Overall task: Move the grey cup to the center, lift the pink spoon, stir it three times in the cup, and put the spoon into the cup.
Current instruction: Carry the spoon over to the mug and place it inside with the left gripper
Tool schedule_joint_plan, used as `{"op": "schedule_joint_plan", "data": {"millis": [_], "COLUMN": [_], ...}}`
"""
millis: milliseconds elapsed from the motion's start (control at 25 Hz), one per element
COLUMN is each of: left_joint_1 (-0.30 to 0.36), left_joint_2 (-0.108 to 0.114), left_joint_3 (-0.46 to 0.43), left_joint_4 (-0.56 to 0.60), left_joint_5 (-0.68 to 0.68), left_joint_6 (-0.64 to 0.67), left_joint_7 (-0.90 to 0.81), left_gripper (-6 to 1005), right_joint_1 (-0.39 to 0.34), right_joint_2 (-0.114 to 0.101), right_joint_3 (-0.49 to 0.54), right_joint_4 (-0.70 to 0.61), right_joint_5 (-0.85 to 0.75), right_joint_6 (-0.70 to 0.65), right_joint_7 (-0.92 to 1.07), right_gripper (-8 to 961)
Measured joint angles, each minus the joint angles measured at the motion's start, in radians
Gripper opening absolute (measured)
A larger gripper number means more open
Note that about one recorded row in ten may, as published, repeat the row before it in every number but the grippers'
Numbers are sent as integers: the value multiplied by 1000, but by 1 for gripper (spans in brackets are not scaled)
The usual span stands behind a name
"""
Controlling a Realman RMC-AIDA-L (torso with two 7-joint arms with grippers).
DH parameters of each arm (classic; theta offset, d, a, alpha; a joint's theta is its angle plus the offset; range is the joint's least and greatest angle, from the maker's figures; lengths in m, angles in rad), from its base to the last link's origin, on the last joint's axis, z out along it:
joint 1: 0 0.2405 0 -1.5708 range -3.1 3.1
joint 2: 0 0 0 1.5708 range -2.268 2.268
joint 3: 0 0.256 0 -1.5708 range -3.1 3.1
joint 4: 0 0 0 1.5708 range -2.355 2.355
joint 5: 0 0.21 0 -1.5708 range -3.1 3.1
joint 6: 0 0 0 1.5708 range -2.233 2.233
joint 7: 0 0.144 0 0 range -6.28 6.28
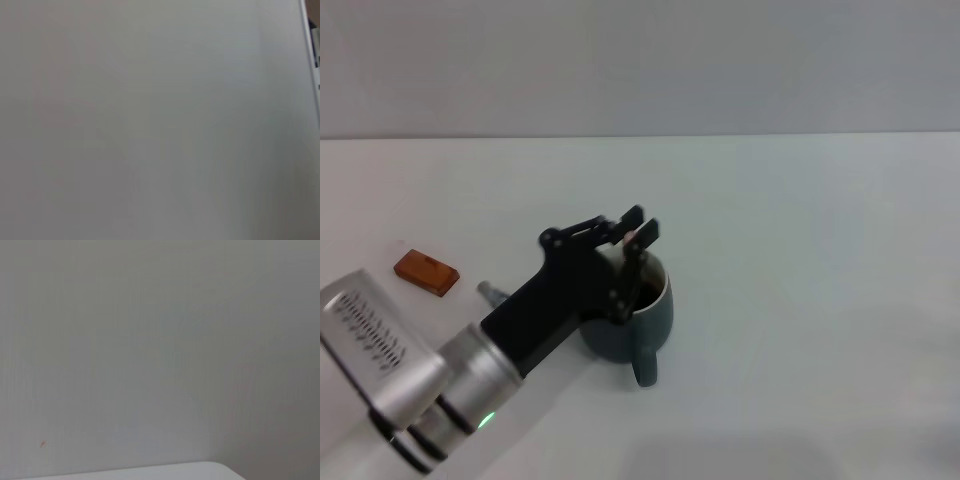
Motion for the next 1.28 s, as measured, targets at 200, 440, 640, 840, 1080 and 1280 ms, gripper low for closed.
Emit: {"op": "schedule_joint_plan", "data": {"millis": [200,440,640,840,1080,1280], "left_joint_1": [35,27,-33,-54,-29,-9], "left_joint_2": [3,6,4,-1,-1,4], "left_joint_3": [-23,-55,-67,-58,-89,-133], "left_joint_4": [11,32,62,61,42,28], "left_joint_5": [0,0,0,0,-7,-6], "left_joint_6": [10,14,8,-13,-13,-4], "left_joint_7": [1,1,-20,-22,-29,-29], "left_gripper": [142,142,142,142,142,271], "right_joint_1": [0,2,-5,-11,-13,-14], "right_joint_2": [0,0,2,3,3,2], "right_joint_3": [-3,-10,-9,-9,-9,-9], "right_joint_4": [1,7,11,14,14,14], "right_joint_5": [0,0,0,0,0,0], "right_joint_6": [0,0,-7,-15,-23,-36], "right_joint_7": [0,-11,-22,-23,-23,-23], "right_gripper": [-1,-1,-1,-1,-1,-1]}}
